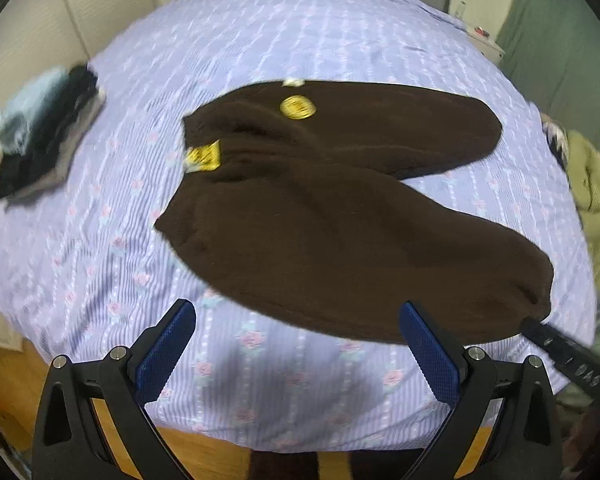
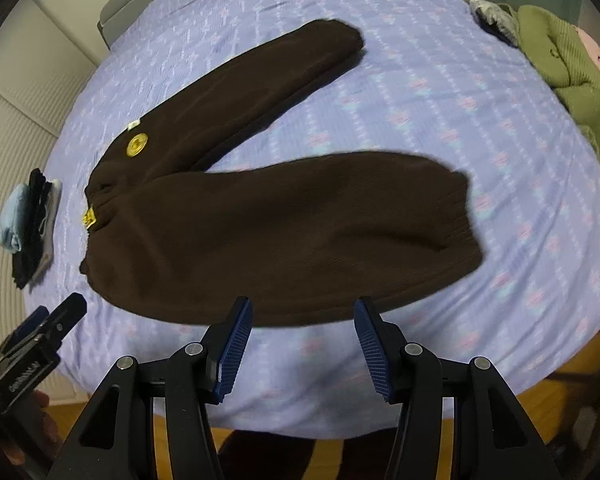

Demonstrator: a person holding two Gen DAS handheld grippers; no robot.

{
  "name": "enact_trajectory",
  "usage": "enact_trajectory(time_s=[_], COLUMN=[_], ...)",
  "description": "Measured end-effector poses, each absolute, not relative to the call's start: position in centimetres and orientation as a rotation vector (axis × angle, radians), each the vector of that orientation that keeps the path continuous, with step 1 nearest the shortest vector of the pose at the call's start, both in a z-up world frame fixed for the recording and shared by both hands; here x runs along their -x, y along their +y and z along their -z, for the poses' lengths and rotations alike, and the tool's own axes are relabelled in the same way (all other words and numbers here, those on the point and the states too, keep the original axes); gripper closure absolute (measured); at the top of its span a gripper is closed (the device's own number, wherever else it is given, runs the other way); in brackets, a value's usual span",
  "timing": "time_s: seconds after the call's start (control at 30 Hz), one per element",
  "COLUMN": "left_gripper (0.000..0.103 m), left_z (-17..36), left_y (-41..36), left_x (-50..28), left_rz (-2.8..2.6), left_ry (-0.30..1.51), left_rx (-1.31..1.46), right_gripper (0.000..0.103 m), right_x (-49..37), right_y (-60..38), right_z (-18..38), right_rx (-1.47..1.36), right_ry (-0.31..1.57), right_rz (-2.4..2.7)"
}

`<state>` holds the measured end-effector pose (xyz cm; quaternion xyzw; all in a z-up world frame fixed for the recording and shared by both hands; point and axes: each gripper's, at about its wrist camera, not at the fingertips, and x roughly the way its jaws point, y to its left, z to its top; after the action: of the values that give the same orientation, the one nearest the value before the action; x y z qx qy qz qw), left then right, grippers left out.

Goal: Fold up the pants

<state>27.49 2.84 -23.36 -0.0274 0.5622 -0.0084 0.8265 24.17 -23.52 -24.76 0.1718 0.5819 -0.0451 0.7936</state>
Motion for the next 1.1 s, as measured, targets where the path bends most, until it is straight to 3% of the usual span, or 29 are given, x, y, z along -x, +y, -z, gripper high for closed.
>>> enact_trajectory(time_s=[0.27, 0.67, 0.9, 1.03, 1.1], left_gripper=[0.000, 0.009, 0.031, 0.052, 0.058], left_z=[27.2, 33.4, 36.2, 36.1, 35.8], left_y=[11.0, 12.8, 12.9, 12.8, 12.5], left_x=[-30.2, -32.9, -33.5, -33.5, -33.2], left_rz=[-0.045, -0.018, 0.066, 0.111, 0.121], left_ry=[1.259, 1.310, 1.359, 1.367, 1.359], left_rx=[0.138, 0.269, 0.358, 0.401, 0.372], right_gripper=[0.049, 0.049, 0.049, 0.049, 0.049], right_x=[-25.0, -24.6, -24.0, -24.1, -23.5], right_y=[-18.4, -19.0, -19.6, -19.8, -20.1], right_z=[28.2, 33.7, 36.1, 36.4, 36.3], right_rx=[-0.477, -0.659, -0.685, -0.689, -0.729], right_ry=[1.259, 1.250, 1.266, 1.272, 1.256], right_rz=[0.147, 0.266, 0.284, 0.278, 0.282])
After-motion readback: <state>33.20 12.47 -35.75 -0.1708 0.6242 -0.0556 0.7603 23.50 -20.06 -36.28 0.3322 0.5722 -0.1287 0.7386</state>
